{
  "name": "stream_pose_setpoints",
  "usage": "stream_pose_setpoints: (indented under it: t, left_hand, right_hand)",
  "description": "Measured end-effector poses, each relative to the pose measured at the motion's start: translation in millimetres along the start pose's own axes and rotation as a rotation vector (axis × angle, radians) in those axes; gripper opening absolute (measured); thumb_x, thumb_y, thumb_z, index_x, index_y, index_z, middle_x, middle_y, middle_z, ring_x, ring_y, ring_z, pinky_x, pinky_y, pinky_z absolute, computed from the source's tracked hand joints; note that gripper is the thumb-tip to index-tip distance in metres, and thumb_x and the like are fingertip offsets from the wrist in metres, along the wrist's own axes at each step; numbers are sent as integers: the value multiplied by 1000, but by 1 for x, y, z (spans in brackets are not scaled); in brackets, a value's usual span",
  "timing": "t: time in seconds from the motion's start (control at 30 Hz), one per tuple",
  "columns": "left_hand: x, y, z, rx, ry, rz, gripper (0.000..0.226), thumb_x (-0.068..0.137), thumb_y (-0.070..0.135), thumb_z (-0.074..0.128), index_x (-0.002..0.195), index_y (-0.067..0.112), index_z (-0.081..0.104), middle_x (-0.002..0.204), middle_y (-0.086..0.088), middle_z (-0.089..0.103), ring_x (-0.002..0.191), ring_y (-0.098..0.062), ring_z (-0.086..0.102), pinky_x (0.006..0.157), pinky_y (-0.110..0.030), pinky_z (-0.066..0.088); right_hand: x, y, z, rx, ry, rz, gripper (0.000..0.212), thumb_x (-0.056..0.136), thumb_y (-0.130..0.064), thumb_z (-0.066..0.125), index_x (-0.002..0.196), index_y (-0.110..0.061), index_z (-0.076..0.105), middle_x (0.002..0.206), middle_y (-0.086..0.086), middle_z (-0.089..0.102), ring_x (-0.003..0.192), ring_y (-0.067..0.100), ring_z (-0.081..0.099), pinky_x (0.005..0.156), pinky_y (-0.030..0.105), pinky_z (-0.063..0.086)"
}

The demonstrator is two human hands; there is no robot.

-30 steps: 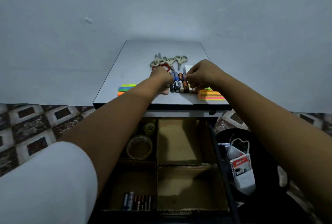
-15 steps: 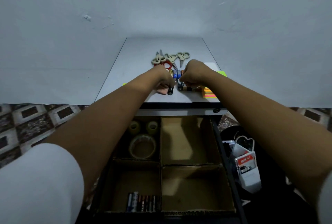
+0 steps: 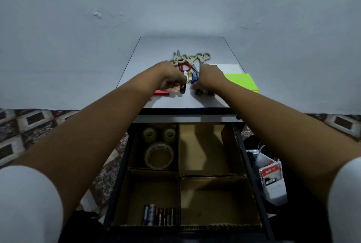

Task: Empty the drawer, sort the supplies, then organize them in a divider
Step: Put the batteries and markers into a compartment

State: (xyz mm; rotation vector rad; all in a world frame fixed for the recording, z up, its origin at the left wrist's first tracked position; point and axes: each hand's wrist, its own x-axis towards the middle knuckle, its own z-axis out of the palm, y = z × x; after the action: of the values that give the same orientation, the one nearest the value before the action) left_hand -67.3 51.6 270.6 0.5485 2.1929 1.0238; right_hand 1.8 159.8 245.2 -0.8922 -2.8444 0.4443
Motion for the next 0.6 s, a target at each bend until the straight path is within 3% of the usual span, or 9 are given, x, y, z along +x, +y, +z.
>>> stream_pose_setpoints:
  t: [0.13, 0.23, 0.33, 0.47, 0.6]
  left_hand:
    - [-1, -4, 0, -37, 19, -4, 22, 92, 7, 55, 70, 4, 49, 65, -7, 50, 56, -13, 50, 40, -16, 48]
    - [-2, -7, -2, -68, 23, -13, 21, 91, 9, 57, 72, 4, 49, 68, -7, 51, 58, -13, 52, 40, -17, 48]
    - [-6, -11, -5, -102, 18, -21, 19, 89, 12, 60, 74, 5, 51, 70, -6, 53, 60, -12, 54, 42, -16, 49]
    - [-16, -20, -9, -191, 1, 7, 14, 87, 12, 62, 77, 4, 56, 63, -7, 62, 49, -9, 59, 42, -16, 49]
    - [-39, -36, -13, -276, -8, 35, 10, 86, 11, 63, 79, 5, 59, 53, -3, 64, 43, -5, 60, 44, -14, 49]
  right_hand:
    - [0, -3, 3, -16, 18, -1, 30, 83, -17, 64, 107, -2, 53, 116, 19, 58, 106, 30, 56, 68, 28, 36]
    - [-1, -3, -1, -16, 26, -19, 17, 84, -15, 62, 91, -7, 49, 110, 16, 59, 102, 30, 56, 66, 28, 37]
    - [-3, -2, -8, 19, 6, -8, 33, 83, -21, 66, 66, -11, 40, 88, 9, 54, 79, 23, 49, 54, 26, 34]
    - [-15, -3, -22, 379, -73, 102, 29, 82, -17, 67, 63, -9, 46, 61, 6, 48, 50, 16, 42, 46, 23, 34]
    - [-38, -4, -28, 759, -250, 181, 20, 86, -11, 64, 71, -9, 51, 60, 7, 48, 50, 14, 43, 46, 21, 36]
